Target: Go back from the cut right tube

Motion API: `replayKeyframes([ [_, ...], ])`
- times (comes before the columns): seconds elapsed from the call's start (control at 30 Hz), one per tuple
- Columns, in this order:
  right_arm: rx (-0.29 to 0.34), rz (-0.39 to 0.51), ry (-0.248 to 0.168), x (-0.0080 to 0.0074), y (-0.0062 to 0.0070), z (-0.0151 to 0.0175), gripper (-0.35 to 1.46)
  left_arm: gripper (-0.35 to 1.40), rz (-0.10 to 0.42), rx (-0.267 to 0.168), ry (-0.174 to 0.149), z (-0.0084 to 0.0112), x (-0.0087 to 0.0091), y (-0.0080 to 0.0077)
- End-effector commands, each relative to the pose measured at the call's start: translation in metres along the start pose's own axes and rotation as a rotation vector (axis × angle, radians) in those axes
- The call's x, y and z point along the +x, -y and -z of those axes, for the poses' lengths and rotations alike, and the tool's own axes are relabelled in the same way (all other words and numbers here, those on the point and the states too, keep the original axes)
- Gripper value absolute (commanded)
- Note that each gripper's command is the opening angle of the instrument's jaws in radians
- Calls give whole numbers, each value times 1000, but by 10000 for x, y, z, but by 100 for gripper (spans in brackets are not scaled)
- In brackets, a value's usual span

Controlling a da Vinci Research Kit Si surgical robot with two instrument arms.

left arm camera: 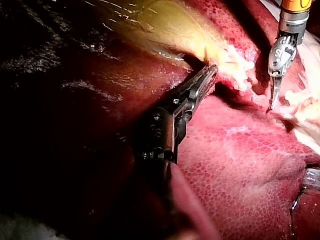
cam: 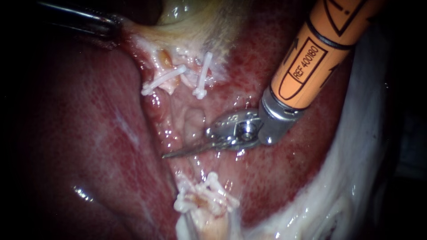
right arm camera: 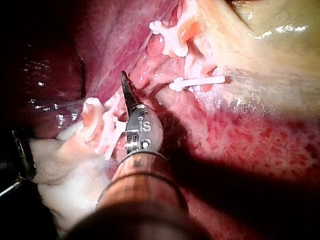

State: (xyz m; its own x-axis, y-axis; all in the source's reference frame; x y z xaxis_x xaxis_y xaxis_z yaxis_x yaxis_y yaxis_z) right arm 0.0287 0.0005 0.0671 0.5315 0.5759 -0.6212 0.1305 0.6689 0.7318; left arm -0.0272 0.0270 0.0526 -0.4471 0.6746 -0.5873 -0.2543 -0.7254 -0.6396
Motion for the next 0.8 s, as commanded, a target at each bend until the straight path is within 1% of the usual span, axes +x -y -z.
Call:
replayKeyframes([
  [0.03, 3, 1, -9, 1, 1, 0, -16, -35, 0, 0, 0, 0, 0, 0],
  [0.07, 8, 2, -21, 2, 2, 1, 27, -35, 0, 0, 0, 0, -1, 0],
  [0.13, 0, -13, -65, 4, 3, 1, 103, -35, 0, 0, 0, 1, -1, 0],
  [0.17, -14, -30, -89, 5, 4, 0, 123, -35, 0, 0, 0, 1, 0, 0],
  [0.2, -32, -41, -111, 6, 5, -1, 134, -35, 0, 0, 0, 1, 0, 0],
  [0.27, -36, -58, -140, 6, 7, -1, 141, -35, 0, 0, 0, 1, 0, 0],
  [0.43, -35, -63, -140, 4, 9, 0, 143, -35, 1, 0, 0, 0, 0, 0],
  [0.53, -31, -62, -139, 2, 12, 7, 143, -35, 1, 0, 0, 0, 0, 0],
  [0.67, -79, -62, -148, -1, 21, 29, 144, -35, 1, 0, 0, 0, 1, 0],
  [0.73, -106, -23, -148, -2, 28, 41, 144, -35, 1, 0, 0, 0, 1, 0],
  [0.8, -142, 30, -112, -5, 38, 55, 144, -35, 1, 1, 0, 0, 1, 0],
])
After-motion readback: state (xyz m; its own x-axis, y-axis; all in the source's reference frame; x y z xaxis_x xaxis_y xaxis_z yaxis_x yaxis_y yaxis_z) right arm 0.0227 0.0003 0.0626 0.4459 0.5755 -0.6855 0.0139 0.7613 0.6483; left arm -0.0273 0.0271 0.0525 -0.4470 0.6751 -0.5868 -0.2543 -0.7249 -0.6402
